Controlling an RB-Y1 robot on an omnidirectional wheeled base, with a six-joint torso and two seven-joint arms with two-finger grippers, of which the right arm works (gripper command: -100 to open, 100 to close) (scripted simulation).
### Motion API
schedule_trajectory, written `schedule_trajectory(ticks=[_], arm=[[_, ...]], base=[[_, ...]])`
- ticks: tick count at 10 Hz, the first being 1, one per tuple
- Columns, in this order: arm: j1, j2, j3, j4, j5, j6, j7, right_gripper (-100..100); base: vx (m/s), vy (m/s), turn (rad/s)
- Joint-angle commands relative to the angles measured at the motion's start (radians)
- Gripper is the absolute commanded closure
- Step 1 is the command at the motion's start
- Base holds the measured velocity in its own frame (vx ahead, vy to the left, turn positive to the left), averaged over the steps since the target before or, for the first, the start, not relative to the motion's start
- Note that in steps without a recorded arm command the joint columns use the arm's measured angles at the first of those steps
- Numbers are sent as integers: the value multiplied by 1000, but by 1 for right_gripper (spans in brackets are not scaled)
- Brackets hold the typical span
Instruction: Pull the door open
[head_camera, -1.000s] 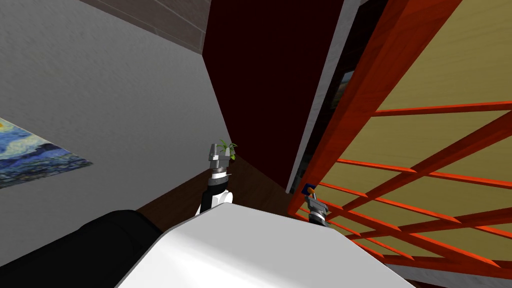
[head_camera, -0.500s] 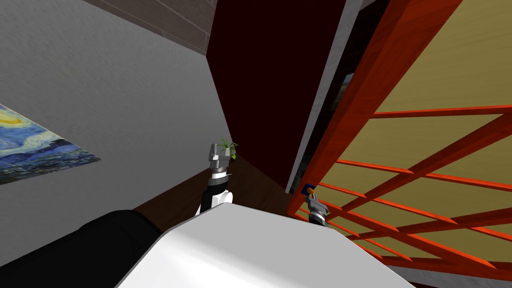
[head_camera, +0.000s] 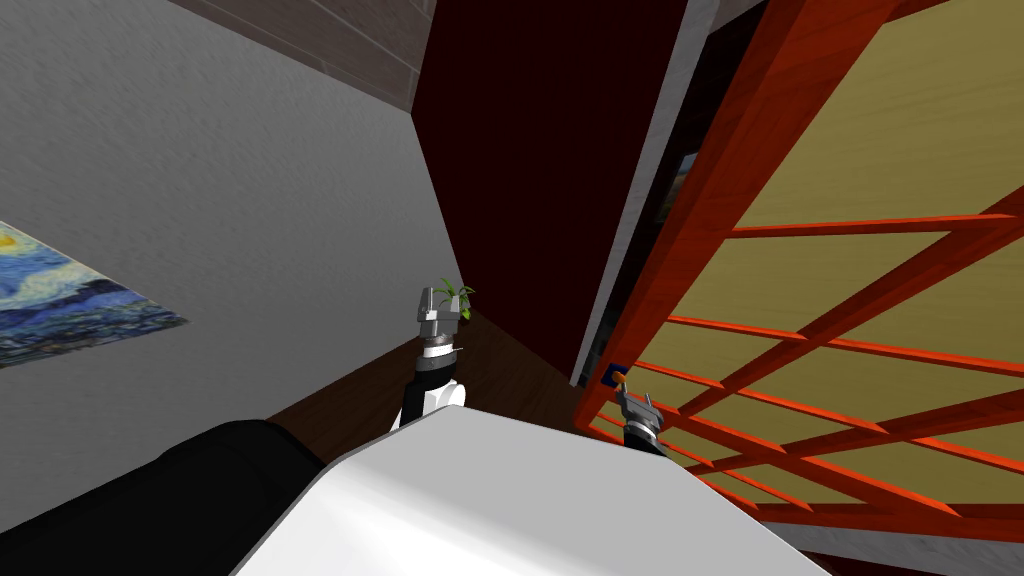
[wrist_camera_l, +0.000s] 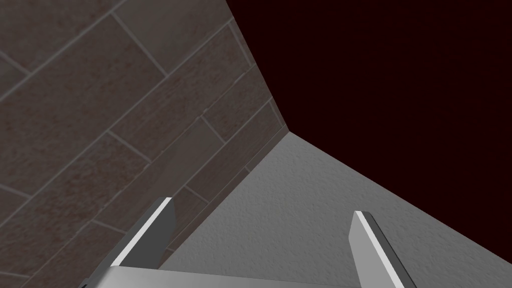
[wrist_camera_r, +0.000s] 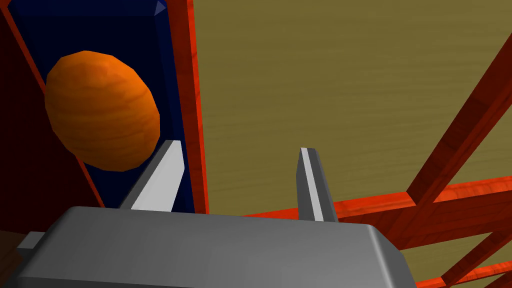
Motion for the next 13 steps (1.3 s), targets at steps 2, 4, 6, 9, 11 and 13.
schedule_trajectory(ticks=[2,4,6,9,11,13], arm=[[-31,5,-3,-26,-4,37,14,-100],[-44,0,-14,-33,-11,64,19,-100],[-24,-8,-23,-20,-15,61,18,100],[-24,-8,-23,-20,-15,61,18,100],[-24,-8,-23,-20,-15,61,18,100],[-6,-10,17,-28,4,24,-13,-100]], base=[[-6,32,-9],[5,27,-3],[3,-15,-18],[-3,13,12],[0,0,0],[-178,-21,184]])
